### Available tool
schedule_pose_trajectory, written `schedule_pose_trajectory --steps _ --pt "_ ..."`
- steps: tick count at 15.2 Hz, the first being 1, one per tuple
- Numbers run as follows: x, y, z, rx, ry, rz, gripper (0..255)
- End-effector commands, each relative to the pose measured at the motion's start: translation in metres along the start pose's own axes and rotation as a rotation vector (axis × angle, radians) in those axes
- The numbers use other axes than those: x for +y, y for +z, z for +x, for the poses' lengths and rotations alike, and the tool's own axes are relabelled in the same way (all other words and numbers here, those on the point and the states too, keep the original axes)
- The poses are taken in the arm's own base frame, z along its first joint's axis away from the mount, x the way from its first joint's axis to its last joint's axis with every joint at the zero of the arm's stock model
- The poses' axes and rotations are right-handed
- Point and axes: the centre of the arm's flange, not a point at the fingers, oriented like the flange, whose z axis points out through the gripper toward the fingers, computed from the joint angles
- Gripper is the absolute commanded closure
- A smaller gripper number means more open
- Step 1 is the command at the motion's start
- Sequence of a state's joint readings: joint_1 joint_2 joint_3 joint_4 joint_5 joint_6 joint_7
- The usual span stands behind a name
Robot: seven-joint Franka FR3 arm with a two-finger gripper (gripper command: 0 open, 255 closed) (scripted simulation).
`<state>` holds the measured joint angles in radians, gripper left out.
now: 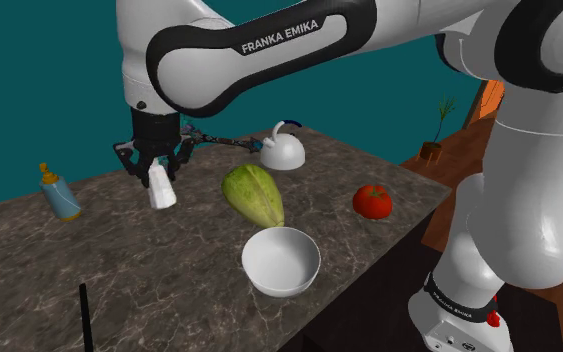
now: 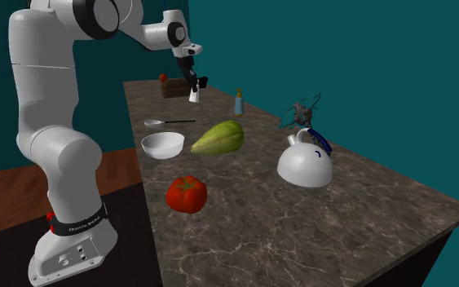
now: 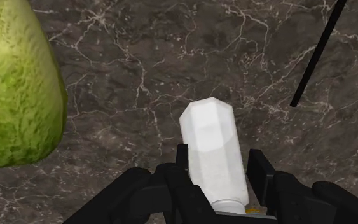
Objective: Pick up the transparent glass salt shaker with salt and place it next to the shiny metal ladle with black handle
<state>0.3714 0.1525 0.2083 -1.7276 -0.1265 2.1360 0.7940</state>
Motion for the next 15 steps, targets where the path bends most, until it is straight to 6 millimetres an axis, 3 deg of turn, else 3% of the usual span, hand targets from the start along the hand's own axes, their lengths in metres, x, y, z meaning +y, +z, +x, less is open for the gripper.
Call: schedule_pose_trajectory --steps 1,6,15 --pt "-0.025 0.002 -0.002 0.0 0.002 0.0 255" --pt "-0.092 0.01 -0.002 0.0 0.002 0.0 255" --pt "-0.087 0.055 -0.014 0.0 0.002 0.0 255"
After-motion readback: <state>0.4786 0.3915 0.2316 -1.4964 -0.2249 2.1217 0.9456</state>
